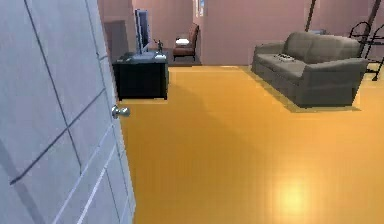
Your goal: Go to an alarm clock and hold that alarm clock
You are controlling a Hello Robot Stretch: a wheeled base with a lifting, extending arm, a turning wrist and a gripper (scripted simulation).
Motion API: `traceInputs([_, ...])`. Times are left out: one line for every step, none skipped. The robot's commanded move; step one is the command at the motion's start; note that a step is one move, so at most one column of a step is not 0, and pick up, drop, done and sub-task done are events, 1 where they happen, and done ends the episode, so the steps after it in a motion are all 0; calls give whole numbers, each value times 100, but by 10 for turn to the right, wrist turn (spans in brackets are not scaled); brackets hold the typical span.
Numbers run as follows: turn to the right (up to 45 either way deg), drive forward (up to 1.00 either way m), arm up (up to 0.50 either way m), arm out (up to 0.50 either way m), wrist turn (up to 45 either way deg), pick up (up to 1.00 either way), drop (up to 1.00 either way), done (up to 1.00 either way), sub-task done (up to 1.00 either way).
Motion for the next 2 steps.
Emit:
traceInputs([0, 95, 0, 0, 0, 0, 0, 0, 0])
traceInputs([0, 100, 0, 0, 0, 0, 0, 0, 0])
